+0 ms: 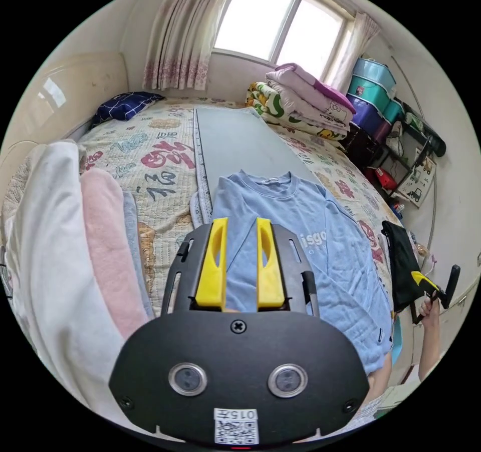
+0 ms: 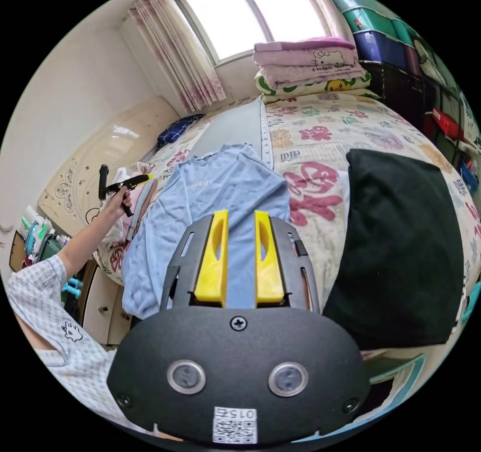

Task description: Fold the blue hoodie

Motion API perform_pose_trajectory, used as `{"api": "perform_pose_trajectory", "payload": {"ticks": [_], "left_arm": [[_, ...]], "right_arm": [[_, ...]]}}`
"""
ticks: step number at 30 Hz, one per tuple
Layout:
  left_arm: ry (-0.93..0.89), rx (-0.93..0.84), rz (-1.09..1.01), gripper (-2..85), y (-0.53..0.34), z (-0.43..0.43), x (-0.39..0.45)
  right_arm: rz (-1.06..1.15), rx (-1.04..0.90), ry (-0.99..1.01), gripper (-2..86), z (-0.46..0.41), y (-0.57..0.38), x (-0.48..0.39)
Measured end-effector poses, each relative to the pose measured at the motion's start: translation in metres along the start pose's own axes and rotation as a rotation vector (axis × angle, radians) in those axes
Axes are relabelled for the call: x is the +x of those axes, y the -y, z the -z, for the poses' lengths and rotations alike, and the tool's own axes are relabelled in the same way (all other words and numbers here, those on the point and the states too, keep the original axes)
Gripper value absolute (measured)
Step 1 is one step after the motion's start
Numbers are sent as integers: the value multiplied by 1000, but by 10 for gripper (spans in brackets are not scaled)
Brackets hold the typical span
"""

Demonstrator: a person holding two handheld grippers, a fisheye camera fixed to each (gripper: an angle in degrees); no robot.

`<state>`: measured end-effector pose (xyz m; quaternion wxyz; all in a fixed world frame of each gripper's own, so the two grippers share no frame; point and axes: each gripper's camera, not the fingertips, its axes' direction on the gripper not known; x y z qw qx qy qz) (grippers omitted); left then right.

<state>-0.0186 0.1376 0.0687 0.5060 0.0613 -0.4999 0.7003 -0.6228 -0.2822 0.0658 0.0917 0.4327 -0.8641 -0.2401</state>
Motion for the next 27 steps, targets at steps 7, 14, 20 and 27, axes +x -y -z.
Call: {"api": "perform_pose_trajectory", "payload": {"ticks": [7,14,20,27], "left_arm": [[-59,-6,231,108,43,-71,-35],[-45,1,256,118,73,-108,-36],[97,-63,224,90,90,-125,-4],[285,-113,141,65,104,-129,42]], "right_arm": [[41,-56,18,106,-87,135,-13],[-69,-14,40,116,-165,215,3],[-78,-82,-49,119,-228,241,-15],[-8,-163,-212,86,-256,240,-44]]}}
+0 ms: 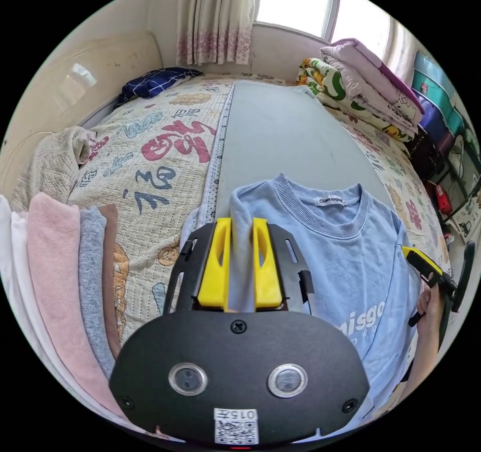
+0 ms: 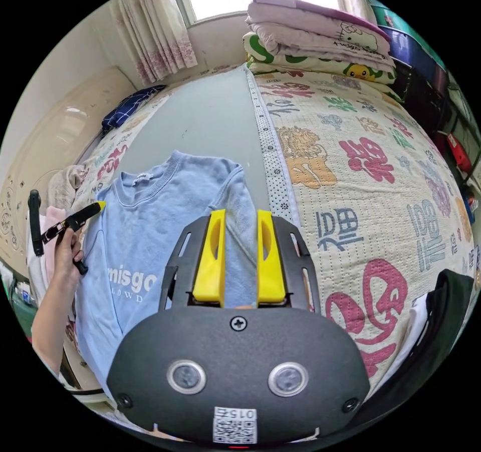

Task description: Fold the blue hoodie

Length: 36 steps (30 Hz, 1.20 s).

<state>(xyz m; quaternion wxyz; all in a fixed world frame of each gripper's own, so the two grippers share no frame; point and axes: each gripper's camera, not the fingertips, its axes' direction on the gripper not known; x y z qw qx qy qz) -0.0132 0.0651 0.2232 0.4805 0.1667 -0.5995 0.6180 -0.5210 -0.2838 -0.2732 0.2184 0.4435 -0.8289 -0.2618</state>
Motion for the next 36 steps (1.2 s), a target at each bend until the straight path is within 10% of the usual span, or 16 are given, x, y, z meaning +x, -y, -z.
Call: {"api": "perform_pose_trajectory", "payload": {"ticks": [15,22,28,36], "left_arm": [[-108,219,-131,12,-24,100,23],[-343,447,-470,14,-217,280,-17],[-401,237,-453,33,-383,262,-87],[-449,225,-463,100,-389,288,-71]], "right_arm": [[263,272,-72,40,46,-113,-5],[413,423,229,37,162,-319,81],[312,102,209,41,127,-494,150],[174,239,317,120,148,-504,183]]}}
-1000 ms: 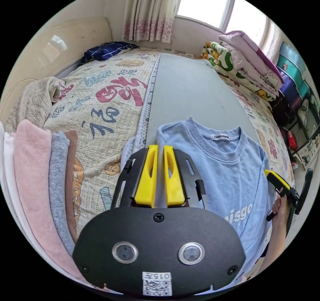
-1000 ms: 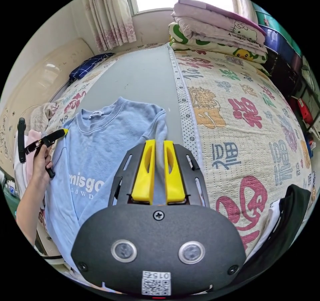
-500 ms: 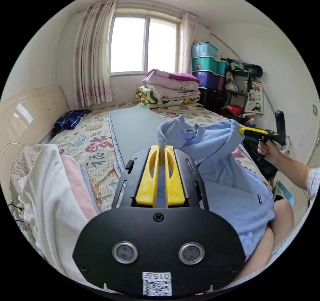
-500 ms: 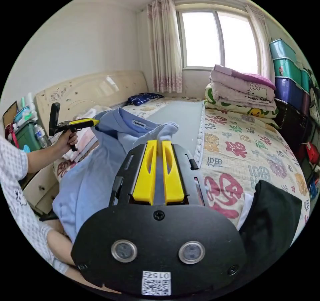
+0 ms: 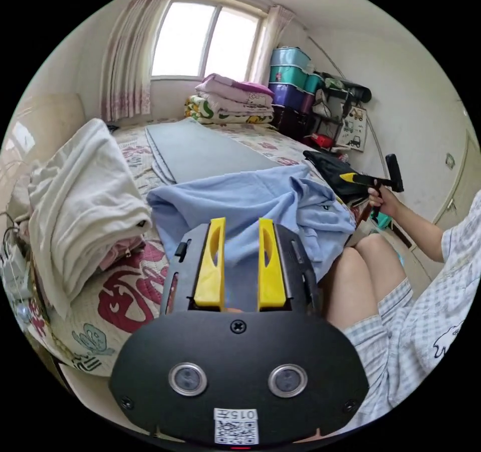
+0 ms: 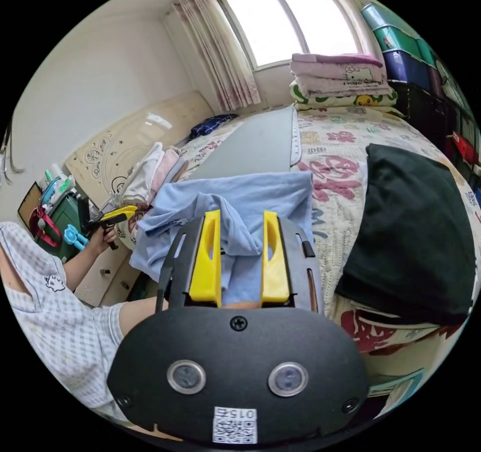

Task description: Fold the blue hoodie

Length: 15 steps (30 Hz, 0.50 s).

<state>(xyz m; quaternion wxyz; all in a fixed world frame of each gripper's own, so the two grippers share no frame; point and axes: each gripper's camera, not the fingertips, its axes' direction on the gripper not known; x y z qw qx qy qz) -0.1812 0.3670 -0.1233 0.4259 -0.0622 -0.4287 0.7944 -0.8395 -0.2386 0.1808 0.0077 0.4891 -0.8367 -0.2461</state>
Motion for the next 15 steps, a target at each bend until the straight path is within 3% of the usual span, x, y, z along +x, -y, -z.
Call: {"api": "perform_pose_trajectory", "payload": {"ticks": [2,4,8,11,15], "left_arm": [[-146,-87,-133,117,21,-21,25],[-169,-131,-211,129,28,-38,40],[-72,-259,-304,107,25,-84,49],[-110,-266,-283,46,20,-97,36],[-82,-197,-292,8,13,-71,32]], "right_arm": [[33,-71,55,134,-32,14,-1],[38,-121,46,137,-60,22,2],[32,-258,-15,92,-111,27,20],[28,-281,12,28,-114,17,30],[71,-195,19,12,-75,-11,34]]}}
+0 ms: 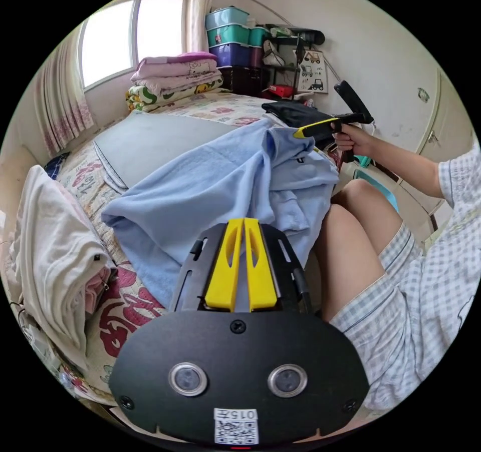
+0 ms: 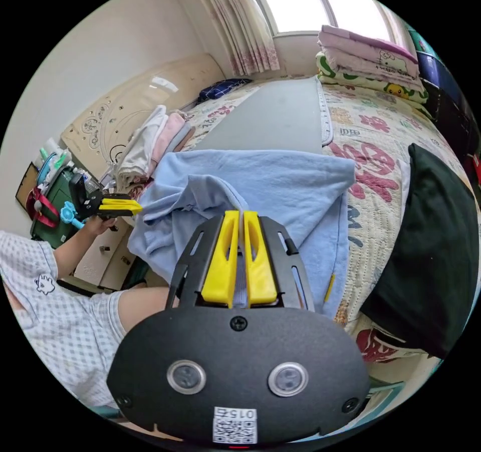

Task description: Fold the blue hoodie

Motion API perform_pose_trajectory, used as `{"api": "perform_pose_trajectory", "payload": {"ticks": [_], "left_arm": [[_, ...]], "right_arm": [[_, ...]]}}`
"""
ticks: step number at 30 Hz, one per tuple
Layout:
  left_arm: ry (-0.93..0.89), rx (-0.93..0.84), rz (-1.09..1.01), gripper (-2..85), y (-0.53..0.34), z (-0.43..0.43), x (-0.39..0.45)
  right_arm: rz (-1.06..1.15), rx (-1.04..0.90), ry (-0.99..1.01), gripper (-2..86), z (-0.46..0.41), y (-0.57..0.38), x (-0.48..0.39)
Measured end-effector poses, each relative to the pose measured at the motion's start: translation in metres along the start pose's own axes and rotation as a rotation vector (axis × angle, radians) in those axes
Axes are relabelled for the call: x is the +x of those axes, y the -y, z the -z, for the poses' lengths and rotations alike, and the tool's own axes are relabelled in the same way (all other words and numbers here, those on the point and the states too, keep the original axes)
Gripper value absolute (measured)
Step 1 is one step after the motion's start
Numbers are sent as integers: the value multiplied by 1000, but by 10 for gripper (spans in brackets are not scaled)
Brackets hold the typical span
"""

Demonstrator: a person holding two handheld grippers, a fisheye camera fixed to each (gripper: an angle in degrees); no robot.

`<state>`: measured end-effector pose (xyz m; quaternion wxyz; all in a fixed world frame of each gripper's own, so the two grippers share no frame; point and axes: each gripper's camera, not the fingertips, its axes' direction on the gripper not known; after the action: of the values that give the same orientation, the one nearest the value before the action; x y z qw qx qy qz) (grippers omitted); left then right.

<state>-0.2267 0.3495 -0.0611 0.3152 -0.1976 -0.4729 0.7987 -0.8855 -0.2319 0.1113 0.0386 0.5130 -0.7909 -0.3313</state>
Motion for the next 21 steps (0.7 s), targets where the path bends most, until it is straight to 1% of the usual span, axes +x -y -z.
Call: {"api": "perform_pose_trajectory", "payload": {"ticks": [3,6,7,8,11,12,14,16,18,21], "left_arm": [[-24,62,-12,2,-20,31,6],[-30,37,9,2,-46,28,7],[-41,21,25,4,-56,19,5],[-56,7,65,7,-65,9,-2],[-101,10,204,23,-81,-3,-25],[-99,14,229,40,-85,-4,-28],[-75,16,316,104,-104,-5,-40],[-33,20,403,130,-123,-8,-49],[-55,59,496,137,-146,-12,-58],[-94,116,708,138,-186,-25,-78]], "right_arm": [[61,70,15,7,35,-46,-1],[56,36,5,4,38,-90,8],[41,-6,13,4,28,-102,14],[10,-30,17,4,19,-110,21],[-59,-1,47,4,12,-116,35],[-70,9,53,4,13,-115,38],[-91,62,72,4,19,-112,47],[-104,73,87,3,19,-108,52],[-111,83,93,3,18,-107,55],[-139,90,103,3,15,-106,61]]}}
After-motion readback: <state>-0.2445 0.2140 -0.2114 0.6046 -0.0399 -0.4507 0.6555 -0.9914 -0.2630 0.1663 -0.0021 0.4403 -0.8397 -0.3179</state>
